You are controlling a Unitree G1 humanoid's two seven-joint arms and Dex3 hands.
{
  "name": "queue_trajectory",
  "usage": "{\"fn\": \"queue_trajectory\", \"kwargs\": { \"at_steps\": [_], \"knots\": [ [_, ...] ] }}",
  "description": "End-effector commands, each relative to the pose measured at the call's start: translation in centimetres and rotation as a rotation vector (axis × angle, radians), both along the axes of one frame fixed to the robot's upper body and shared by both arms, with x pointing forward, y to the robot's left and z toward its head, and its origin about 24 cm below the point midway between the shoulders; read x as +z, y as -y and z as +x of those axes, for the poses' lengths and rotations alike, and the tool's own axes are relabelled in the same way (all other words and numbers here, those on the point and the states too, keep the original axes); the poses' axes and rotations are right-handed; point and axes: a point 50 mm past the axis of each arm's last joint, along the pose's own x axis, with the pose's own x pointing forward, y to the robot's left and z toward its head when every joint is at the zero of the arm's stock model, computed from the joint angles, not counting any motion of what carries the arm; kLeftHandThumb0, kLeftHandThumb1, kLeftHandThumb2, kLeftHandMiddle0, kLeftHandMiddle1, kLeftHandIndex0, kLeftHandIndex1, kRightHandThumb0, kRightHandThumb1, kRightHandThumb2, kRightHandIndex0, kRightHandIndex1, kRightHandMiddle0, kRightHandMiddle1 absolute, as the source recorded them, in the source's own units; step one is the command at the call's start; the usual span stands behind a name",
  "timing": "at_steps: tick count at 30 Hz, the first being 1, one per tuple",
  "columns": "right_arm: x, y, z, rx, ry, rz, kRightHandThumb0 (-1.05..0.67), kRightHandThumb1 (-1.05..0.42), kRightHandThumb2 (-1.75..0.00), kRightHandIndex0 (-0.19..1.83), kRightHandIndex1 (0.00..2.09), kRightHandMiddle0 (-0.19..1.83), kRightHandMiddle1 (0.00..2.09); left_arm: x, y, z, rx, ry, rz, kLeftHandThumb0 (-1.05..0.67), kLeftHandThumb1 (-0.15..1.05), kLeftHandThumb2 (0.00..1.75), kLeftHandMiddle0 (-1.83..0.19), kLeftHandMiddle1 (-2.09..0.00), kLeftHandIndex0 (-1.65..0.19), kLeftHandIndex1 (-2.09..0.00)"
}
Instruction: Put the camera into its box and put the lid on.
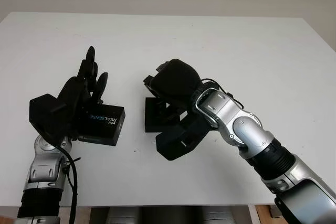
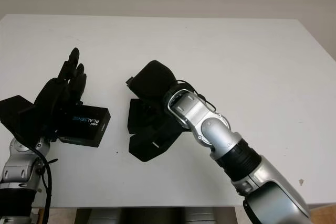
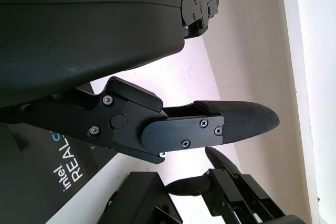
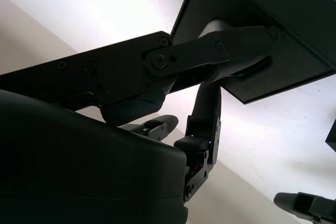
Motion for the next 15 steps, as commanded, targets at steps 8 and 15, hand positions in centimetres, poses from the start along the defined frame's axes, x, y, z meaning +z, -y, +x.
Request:
{"fn": "queue_trajectory", "kwargs": {
  "at_steps": [8,15],
  "knots": [
    [-1.13,-0.02,-0.59,0.011,-0.010,-0.047,-0.72,-0.97,-0.05,0.58,0.12,0.44,1.14,0.54,0.21,0.10,-0.001,0.029,0.013,-0.87,1.05,0.53,0.19,0.00,0.19,0.00],
    [-1.66,-0.12,-0.69,0.008,-0.017,-0.043,-0.57,-0.93,-0.05,0.68,0.16,0.50,1.12,0.49,0.19,0.02,-0.002,0.018,0.007,-0.88,1.05,0.53,0.19,0.00,0.19,0.00]
  ]
}}
